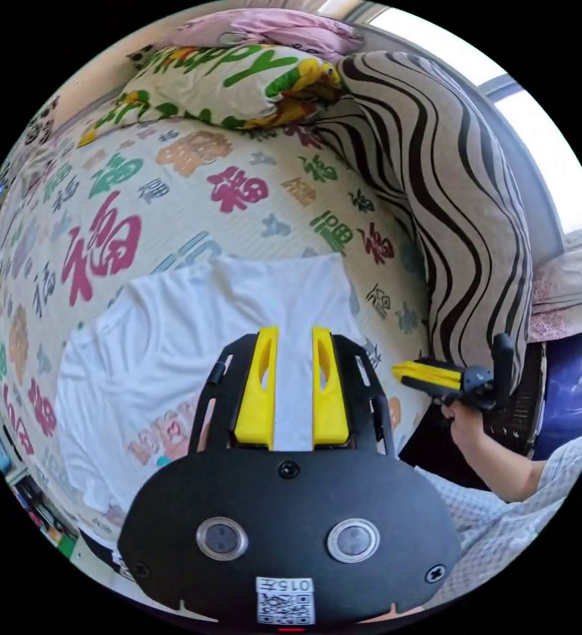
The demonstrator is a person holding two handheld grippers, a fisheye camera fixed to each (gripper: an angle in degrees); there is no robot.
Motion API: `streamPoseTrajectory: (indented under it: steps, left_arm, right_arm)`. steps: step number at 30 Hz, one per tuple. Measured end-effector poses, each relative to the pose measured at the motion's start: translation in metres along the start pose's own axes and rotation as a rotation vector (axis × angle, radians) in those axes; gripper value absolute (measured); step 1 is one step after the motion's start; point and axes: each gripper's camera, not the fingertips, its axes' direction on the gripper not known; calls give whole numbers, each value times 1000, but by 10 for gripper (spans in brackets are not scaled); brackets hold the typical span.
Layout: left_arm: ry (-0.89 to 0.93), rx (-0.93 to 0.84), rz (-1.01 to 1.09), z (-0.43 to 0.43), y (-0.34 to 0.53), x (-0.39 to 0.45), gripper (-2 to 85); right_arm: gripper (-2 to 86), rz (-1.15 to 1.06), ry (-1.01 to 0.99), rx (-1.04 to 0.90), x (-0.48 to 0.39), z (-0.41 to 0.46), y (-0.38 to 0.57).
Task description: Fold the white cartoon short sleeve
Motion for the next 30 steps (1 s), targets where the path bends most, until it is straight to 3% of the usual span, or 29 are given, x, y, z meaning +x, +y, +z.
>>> streamPoseTrajectory:
  steps: [9, 12, 19, 25, 30]
  left_arm:
    - [56, -213, 53, 120, -124, 27, 81]
    - [59, -298, 44, 153, -132, 21, 82]
    - [22, -292, 145, 154, -134, 14, 7]
    - [132, -160, 154, 114, -133, -12, -6]
    - [250, 57, 108, 30, -99, -67, -6]
  right_arm:
    - [47, 54, -171, -7, 65, 35, -47]
    - [48, 50, -210, -44, 76, 46, -56]
    - [9, 18, -268, -41, 95, 44, -64]
    - [-3, 21, -257, 18, 105, 19, -71]
    - [-4, -92, -260, 91, 89, -26, -88]
